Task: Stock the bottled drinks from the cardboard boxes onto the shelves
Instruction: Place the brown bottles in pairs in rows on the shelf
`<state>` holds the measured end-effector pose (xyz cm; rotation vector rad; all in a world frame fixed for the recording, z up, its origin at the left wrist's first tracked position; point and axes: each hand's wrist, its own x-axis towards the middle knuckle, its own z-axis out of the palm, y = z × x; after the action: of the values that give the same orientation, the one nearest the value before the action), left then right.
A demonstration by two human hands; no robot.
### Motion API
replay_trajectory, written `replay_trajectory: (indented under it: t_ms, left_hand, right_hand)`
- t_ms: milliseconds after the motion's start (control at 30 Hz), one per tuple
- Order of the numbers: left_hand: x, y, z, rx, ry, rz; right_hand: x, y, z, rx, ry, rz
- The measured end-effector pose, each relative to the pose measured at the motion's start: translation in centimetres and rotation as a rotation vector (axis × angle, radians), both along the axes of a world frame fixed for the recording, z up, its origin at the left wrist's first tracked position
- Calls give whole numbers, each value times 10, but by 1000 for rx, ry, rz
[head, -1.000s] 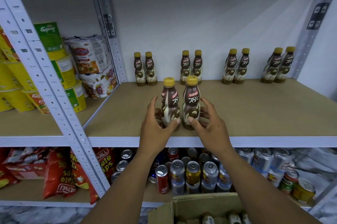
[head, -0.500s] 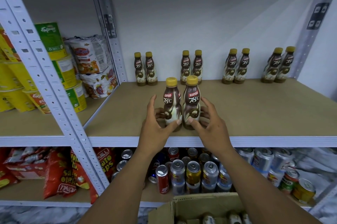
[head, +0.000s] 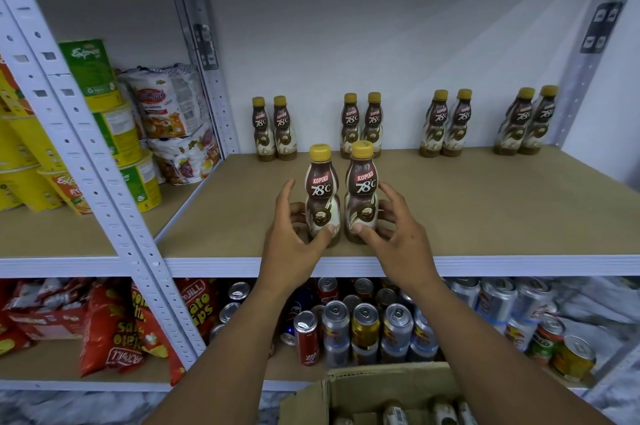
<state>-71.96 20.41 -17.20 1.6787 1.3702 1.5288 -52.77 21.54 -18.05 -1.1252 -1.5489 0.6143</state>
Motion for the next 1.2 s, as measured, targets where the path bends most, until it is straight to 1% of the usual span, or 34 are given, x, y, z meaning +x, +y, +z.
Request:
replay_trajectory:
  t_ms: [400,633,733,800,900,1000,1067,1133,1200]
  left_hand:
    - [0,0,-2,-6,11,3]
    - [-2,0,0,-28,6,-13]
    - [-3,-2,8,-24,-8,-31]
    - [-5,-1,21,6,6,-46]
    - [-10,2,50,38,93,-88]
    - [-13,3,70,50,256,-125]
    - [-14,2,74,65,328,-134]
    - [-13,3,74,79,348,-130]
    - [-13,4,72,79,340,-120]
  right_hand:
    - [0,-1,0,2,-38,8]
    - [0,0,2,-13,-21,15]
    - [1,-2,11,-17,25,18]
    - [3,0,21,1,20,3]
    - [2,1,43,42,-50,20]
    - [0,0,61,117,-210,25]
    - [0,-1,65,147,-295,15]
    - [1,0,67,169,-348,2]
    - [2,2,68,175,-362,-4]
